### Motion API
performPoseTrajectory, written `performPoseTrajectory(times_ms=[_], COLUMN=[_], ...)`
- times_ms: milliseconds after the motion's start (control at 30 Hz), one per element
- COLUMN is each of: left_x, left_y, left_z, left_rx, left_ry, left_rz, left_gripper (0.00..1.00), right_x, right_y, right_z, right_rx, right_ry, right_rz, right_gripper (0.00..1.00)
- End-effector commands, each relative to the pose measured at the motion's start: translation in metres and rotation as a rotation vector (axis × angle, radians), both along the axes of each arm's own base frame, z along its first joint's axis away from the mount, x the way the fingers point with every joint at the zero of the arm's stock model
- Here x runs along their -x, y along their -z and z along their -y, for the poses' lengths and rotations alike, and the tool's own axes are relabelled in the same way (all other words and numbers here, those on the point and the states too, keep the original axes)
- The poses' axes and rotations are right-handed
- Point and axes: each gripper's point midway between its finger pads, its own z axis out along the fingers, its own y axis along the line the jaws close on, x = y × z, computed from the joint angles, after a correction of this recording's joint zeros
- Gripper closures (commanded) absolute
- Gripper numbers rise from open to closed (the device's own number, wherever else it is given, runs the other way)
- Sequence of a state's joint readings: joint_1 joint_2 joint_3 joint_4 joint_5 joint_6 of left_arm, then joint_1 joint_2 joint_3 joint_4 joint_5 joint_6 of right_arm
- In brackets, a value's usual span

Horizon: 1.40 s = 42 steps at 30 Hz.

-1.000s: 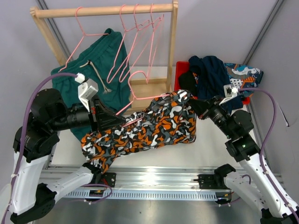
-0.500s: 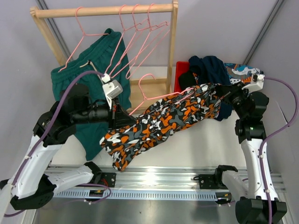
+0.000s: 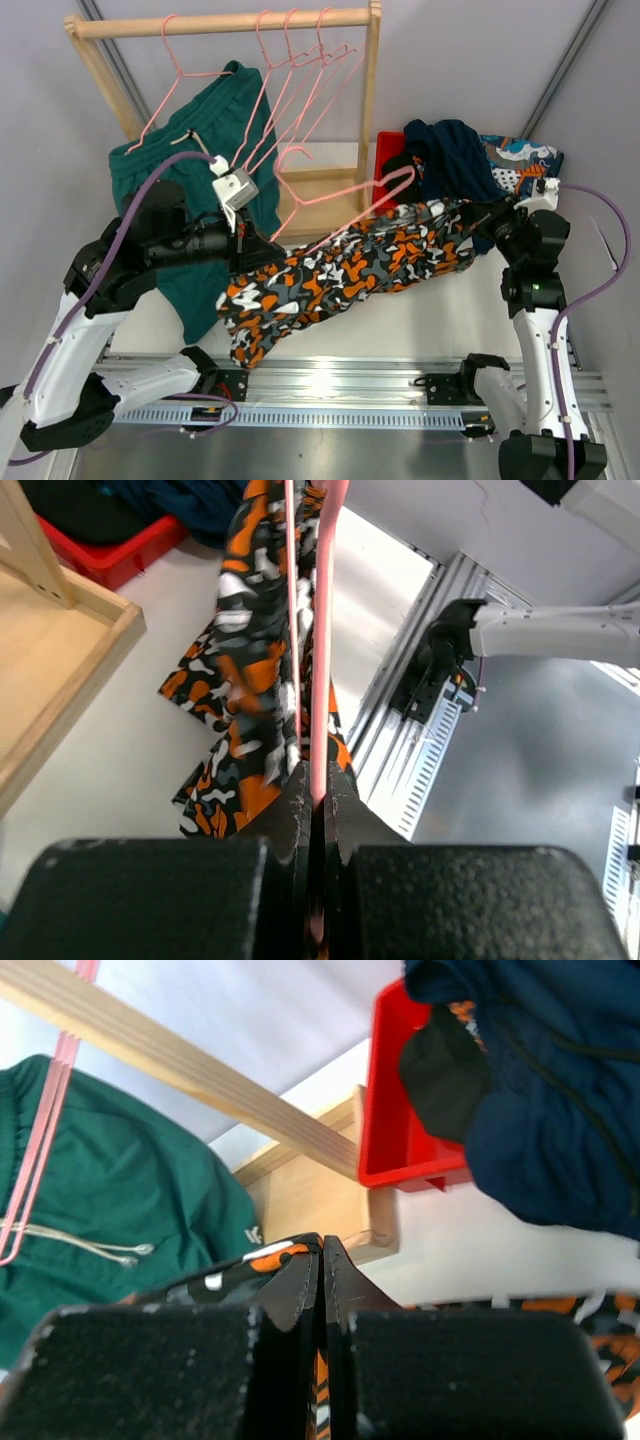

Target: Remove the shorts from the hanger

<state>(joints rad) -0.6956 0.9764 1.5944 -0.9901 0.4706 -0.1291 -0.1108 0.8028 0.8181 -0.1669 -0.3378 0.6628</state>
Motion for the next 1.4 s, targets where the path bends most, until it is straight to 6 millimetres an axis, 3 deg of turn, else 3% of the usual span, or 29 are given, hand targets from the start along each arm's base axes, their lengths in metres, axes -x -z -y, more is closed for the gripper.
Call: performPoseTrajectory(times_ms=[0, 133, 233, 333, 367, 467, 500, 533, 567, 600, 633, 700, 733, 767, 800, 833, 867, 900, 933, 967, 1000, 1033, 1067, 1100, 1167, 1200, 1267, 1333, 1367], left_x=[0.009, 0.007, -0.001, -0.023, -0.031, -0.063, -0.071, -0.079, -0.088, -0.090, -0.084, -0.076, -0.071, -0.063, -0.059, -0.056, -0.052, -0.052, -0.051, -0.053, -0.055, -0.057, -0.059, -0.062, -0.068, -0.073, -0.078, -0.088, -0.093], left_y=[-0.024, -0.032, -0.034, -0.041, -0.045, -0.043, -0.038, -0.035, -0.033, -0.034, -0.039, -0.041, -0.041, -0.045, -0.040, -0.039, -0.036, -0.032, -0.030, -0.020, -0.017, -0.014, -0.012, -0.005, 0.001, 0.001, 0.001, 0.004, 0.002], left_z=[-0.016, -0.018, -0.017, -0.013, -0.012, -0.011, -0.018, -0.027, -0.048, -0.060, -0.074, -0.094, -0.100, -0.110, -0.116, -0.121, -0.126, -0.128, -0.129, -0.128, -0.127, -0.126, -0.124, -0.122, -0.119, -0.116, -0.114, -0.109, -0.110], left_rx=[0.027, 0.036, 0.032, 0.054, 0.076, 0.098, 0.067, 0.040, -0.004, -0.017, -0.005, -0.003, 0.002, 0.021, 0.003, 0.000, -0.004, -0.013, -0.014, -0.042, -0.048, -0.057, -0.065, -0.085, -0.108, -0.111, -0.123, -0.147, -0.148], left_ry=[-0.030, -0.046, -0.073, -0.165, -0.200, -0.342, -0.403, -0.465, -0.583, -0.632, -0.672, -0.730, -0.739, -0.761, -0.772, -0.784, -0.791, -0.801, -0.803, -0.801, -0.802, -0.804, -0.803, -0.804, -0.809, -0.811, -0.812, -0.813, -0.824], left_rz=[0.082, 0.103, 0.106, 0.102, 0.104, 0.101, 0.095, 0.099, 0.125, 0.140, 0.163, 0.183, 0.186, 0.193, 0.181, 0.180, 0.174, 0.172, 0.172, 0.162, 0.159, 0.157, 0.153, 0.146, 0.143, 0.146, 0.156, 0.158, 0.160], left_gripper=[1.00, 1.00, 1.00, 1.00, 1.00, 1.00, 1.00, 1.00, 1.00, 1.00, 1.00, 1.00, 1.00, 1.00, 1.00, 1.00, 1.00, 1.00, 1.00, 1.00, 1.00, 1.00, 1.00, 1.00, 1.00, 1.00, 1.00, 1.00, 1.00], right_x=[-0.007, -0.003, 0.003, 0.015, 0.029, 0.042, 0.054, 0.049, 0.049, 0.044, 0.034, 0.018, 0.003, -0.003, -0.013, -0.030, -0.047, -0.059, -0.074, -0.107, -0.111, -0.125, -0.138, -0.166, -0.195, -0.222, -0.246, -0.271, -0.275], right_y=[0.017, 0.029, 0.030, 0.009, 0.005, -0.008, -0.013, -0.027, -0.037, -0.041, -0.064, -0.093, -0.097, -0.139, -0.155, -0.169, -0.198, -0.210, -0.221, -0.212, -0.247, -0.255, -0.260, -0.265, -0.260, -0.246, -0.224, -0.173, -0.153], right_z=[0.037, 0.035, 0.017, -0.037, -0.075, -0.113, -0.135, -0.139, -0.142, -0.139, -0.132, -0.114, -0.110, -0.100, -0.092, -0.065, -0.061, -0.049, -0.025, -0.015, -0.003, 0.021, 0.030, 0.039, 0.062, 0.070, 0.081, 0.077, 0.073], right_rx=[0.017, 0.009, -0.048, -0.060, -0.052, 0.020, 0.031, 0.055, 0.098, 0.128, 0.151, 0.203, 0.219, 0.205, 0.195, 0.196, 0.186, 0.182, 0.183, 0.183, 0.181, 0.168, 0.156, 0.147, 0.113, 0.104, 0.097, 0.092, 0.078], right_ry=[0.170, 0.169, 0.089, -0.126, -0.255, -0.332, -0.403, -0.381, -0.381, -0.359, -0.307, -0.234, -0.215, -0.186, -0.172, -0.104, -0.109, -0.083, -0.021, 0.000, 0.034, 0.087, 0.099, 0.108, 0.142, 0.141, 0.159, 0.109, 0.085], right_rz=[-0.041, -0.058, -0.034, 0.105, 0.129, 0.191, 0.204, 0.207, 0.225, 0.209, 0.215, 0.259, 0.243, 0.314, 0.328, 0.328, 0.364, 0.376, 0.381, 0.344, 0.412, 0.419, 0.427, 0.436, 0.415, 0.395, 0.357, 0.260, 0.207], right_gripper=[1.00, 1.00, 1.00, 1.00, 1.00, 1.00, 1.00, 1.00, 1.00, 1.00, 1.00, 1.00, 1.00, 1.00, 1.00, 1.00, 1.00, 1.00, 1.00, 1.00, 1.00, 1.00, 1.00, 1.00, 1.00, 1.00, 1.00, 1.00, 0.70])
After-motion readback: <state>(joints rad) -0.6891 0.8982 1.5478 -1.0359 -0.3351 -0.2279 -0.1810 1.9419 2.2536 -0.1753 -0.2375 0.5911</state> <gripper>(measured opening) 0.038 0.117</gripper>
